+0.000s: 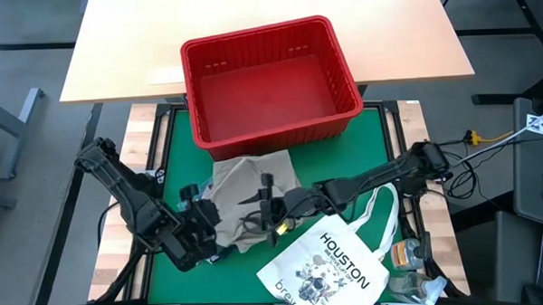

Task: Fold Laundry from Bin
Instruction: Stack the light brown shorts on top of the dark green shirt

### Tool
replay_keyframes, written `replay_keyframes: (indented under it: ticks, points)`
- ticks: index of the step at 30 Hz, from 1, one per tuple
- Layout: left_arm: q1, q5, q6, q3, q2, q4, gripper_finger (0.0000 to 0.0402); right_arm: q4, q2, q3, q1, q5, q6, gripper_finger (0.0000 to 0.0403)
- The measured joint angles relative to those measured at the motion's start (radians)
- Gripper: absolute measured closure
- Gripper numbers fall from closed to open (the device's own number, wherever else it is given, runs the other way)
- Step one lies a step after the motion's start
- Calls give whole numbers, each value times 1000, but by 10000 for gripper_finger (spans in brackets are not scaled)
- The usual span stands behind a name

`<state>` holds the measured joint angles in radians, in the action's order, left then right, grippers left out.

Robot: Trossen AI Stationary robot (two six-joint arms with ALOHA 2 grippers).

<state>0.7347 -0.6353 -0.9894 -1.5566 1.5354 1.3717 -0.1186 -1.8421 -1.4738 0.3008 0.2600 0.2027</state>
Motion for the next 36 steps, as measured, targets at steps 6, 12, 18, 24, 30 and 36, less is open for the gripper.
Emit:
replay_keyframes:
  ticks: [6, 12, 18, 24, 30, 36]
  points:
    - [-15, -60, 6, 0, 42, -151, 288, 194, 52, -1, 0, 140, 12, 221]
    - [-1, -28, 14, 1, 149, -169, 298, 387, 22, 0, 0, 33, -69, 221]
    - [23, 65, 37, 2, 285, -169, 306, 419, -53, 0, -1, 16, -78, 221]
    - [44, 108, 88, 2, 393, -148, 307, 472, -109, 0, -9, 25, -78, 221]
    - [47, 144, 132, 2, 423, -130, 307, 522, -106, 0, -8, 30, -75, 221]
    - [46, 119, 31, 2, 321, -48, 307, 545, -79, -28, -7, 55, -59, 221]
